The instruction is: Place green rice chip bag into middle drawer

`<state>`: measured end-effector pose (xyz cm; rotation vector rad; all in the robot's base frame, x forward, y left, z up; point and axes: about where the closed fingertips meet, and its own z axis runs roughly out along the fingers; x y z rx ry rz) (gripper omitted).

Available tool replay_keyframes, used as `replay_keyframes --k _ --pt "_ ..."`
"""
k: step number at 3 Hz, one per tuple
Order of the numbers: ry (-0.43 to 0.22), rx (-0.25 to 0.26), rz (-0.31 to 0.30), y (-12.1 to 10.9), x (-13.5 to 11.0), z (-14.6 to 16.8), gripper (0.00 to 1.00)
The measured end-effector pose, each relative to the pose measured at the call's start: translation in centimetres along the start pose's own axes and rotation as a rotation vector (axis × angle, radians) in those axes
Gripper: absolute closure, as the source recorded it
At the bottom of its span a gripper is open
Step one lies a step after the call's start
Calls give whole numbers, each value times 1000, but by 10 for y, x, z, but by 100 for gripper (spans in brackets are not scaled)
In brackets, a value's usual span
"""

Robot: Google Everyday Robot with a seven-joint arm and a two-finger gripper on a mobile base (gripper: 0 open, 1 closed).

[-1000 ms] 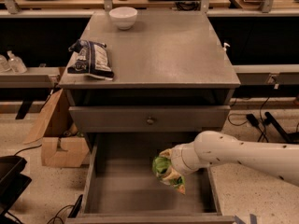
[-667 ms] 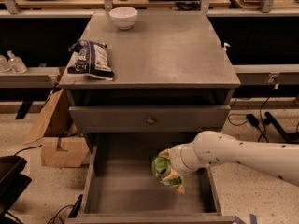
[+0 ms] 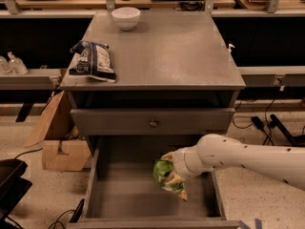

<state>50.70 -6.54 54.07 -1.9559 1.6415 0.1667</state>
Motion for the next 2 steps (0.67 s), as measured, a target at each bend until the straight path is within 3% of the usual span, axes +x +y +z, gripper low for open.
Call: replay_keyframes --k 1,2 --pt "-1 -2 -1 1 -1 1 0" --pt "-1 -2 -1 1 -1 1 0"
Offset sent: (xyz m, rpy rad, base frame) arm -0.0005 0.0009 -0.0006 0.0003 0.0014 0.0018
